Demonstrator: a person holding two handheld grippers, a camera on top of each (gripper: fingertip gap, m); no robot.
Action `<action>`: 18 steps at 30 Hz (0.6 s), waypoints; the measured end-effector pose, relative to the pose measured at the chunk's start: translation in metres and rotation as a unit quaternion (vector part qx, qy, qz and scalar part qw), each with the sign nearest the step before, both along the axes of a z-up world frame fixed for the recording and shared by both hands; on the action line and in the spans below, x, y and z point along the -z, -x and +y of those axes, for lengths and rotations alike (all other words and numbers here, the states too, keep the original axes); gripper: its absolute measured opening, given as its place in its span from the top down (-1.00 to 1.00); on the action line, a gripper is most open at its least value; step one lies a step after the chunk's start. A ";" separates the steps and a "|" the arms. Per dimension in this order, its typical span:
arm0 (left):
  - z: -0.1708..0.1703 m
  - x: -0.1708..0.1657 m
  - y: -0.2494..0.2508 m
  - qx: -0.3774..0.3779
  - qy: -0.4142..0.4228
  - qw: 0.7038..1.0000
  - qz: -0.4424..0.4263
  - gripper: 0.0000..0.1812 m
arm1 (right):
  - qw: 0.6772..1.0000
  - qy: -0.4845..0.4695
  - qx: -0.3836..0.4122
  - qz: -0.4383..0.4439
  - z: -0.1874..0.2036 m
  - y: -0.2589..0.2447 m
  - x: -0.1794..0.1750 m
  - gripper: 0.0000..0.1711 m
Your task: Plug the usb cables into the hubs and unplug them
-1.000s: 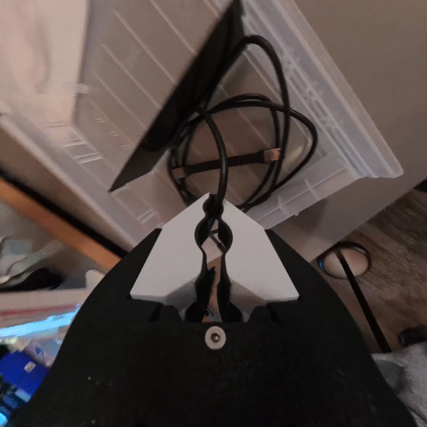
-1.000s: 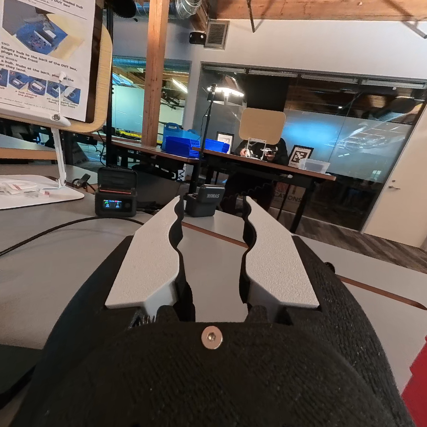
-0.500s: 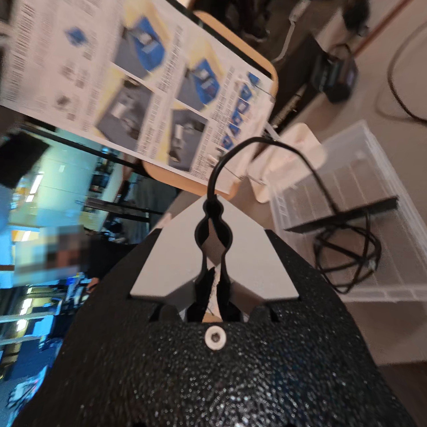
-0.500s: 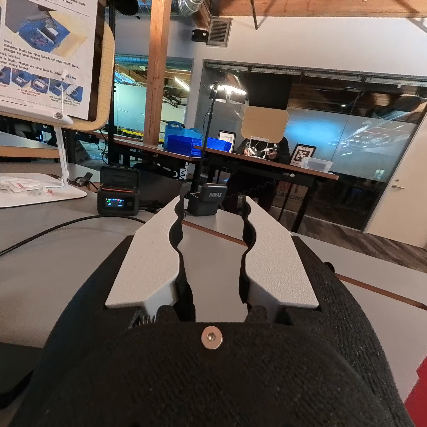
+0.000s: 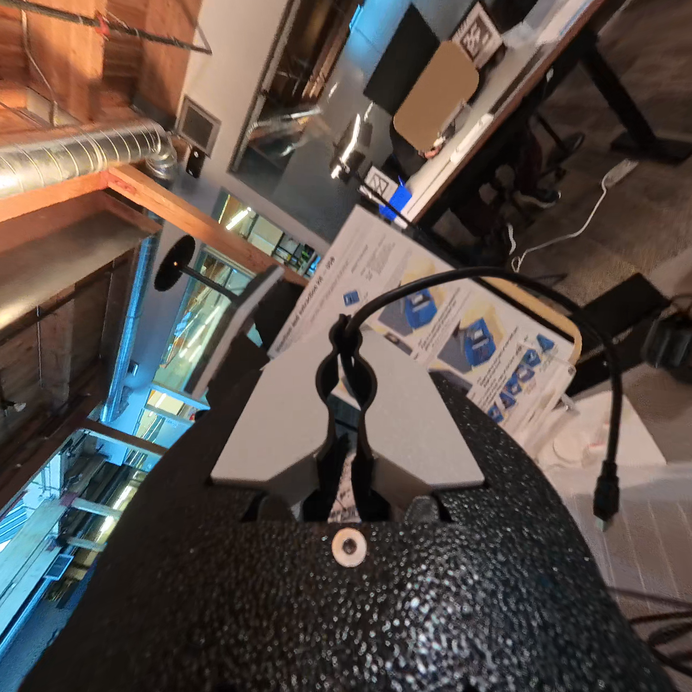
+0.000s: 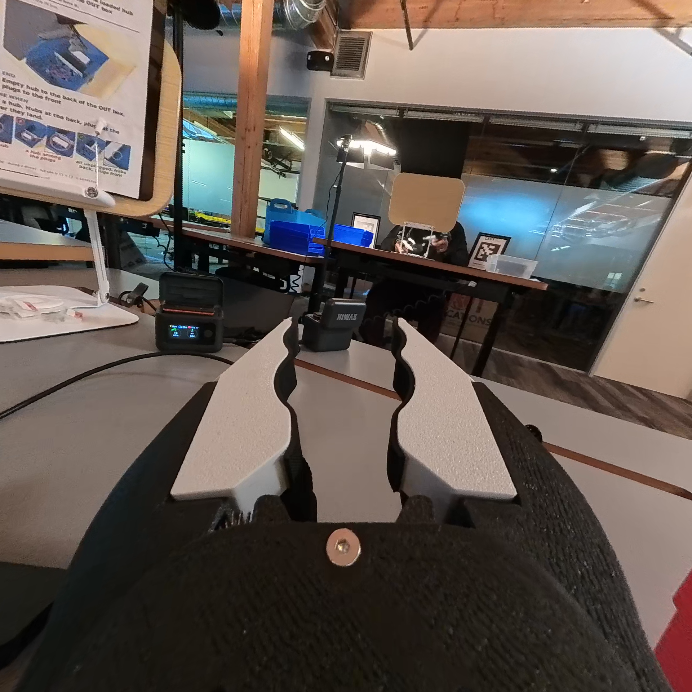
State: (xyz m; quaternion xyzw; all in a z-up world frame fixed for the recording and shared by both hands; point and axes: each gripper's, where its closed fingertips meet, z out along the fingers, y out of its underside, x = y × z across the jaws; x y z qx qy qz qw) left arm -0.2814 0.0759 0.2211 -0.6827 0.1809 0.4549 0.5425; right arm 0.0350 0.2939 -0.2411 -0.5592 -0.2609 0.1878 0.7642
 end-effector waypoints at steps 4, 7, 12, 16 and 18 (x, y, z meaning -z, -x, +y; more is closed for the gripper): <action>0.022 -0.034 -0.033 0.025 -0.030 0.999 0.012 1.00 | 1.000 0.000 0.002 0.003 0.001 -0.001 -0.001 0.43; 0.045 -0.037 -0.063 0.073 -0.010 0.997 -0.015 1.00 | 1.000 0.000 0.004 0.006 0.001 -0.003 -0.002 0.44; 0.095 0.028 -0.108 0.139 0.092 0.985 -0.047 1.00 | 0.999 -0.019 0.032 0.016 0.003 -0.017 -0.010 0.44; 0.129 0.121 -0.124 0.145 0.187 0.971 -0.026 1.00 | 0.998 -0.022 0.049 0.011 0.005 -0.025 -0.010 0.44; 0.142 0.171 -0.135 0.162 0.232 0.958 -0.041 1.00 | 0.998 -0.023 0.052 0.010 0.005 -0.026 -0.009 0.44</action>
